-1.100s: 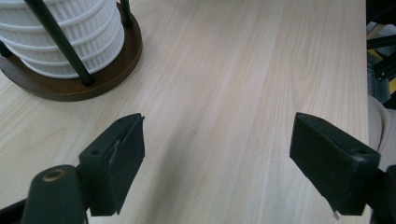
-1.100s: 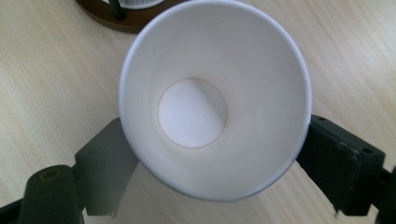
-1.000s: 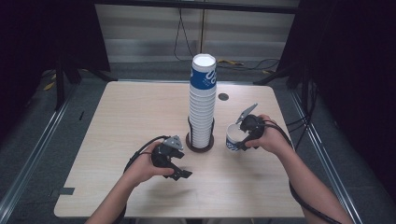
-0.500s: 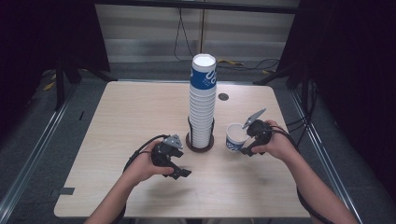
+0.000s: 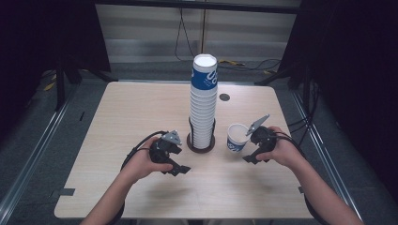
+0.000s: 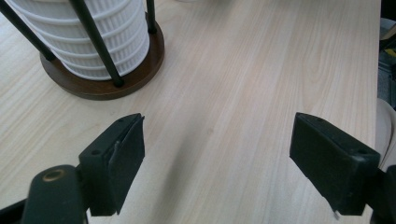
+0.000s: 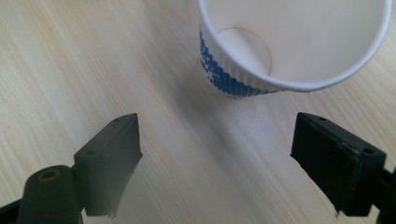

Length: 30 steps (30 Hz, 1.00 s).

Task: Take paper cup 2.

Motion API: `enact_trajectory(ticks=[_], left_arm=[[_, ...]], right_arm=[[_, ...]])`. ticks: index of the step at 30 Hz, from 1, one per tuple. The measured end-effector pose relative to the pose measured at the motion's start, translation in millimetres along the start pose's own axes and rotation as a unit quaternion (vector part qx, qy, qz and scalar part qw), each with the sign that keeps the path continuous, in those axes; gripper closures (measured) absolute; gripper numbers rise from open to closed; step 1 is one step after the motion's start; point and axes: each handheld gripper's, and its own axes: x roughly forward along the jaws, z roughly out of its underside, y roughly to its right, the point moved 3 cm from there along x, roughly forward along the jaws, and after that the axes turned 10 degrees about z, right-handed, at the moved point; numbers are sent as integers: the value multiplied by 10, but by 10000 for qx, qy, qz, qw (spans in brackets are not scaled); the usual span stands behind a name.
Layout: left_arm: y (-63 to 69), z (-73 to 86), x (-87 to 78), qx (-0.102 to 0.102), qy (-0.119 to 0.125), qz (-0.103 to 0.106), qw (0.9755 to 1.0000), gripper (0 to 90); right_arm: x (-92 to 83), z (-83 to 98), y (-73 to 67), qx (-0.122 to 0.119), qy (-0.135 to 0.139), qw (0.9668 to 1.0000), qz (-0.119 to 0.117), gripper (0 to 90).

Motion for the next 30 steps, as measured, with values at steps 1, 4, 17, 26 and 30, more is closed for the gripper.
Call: enact_trajectory(ticks=[1,4,17,26,30], left_arm=[[-11,-6,-10,23,-7,-29,10000,182],[-13,-29,-31,-19,5,-70,10000,182],[-75,-170,-181,-42,-7,-122,9999,182],[-92,-241,-285,-21,-99,-202,9997,182],[-111,-290,-319,23,-104,-220,9997,182]], right_arm=[[-10,7,-13,-34,-41,10000,-19,154],[-34,20,-42,-39,-49,9999,-108,162],[-185,-93,-144,-234,5,9992,-313,168],[-221,-194,-173,-312,76,9986,-413,170],[-264,-239,-181,-320,117,9984,-456,170]])
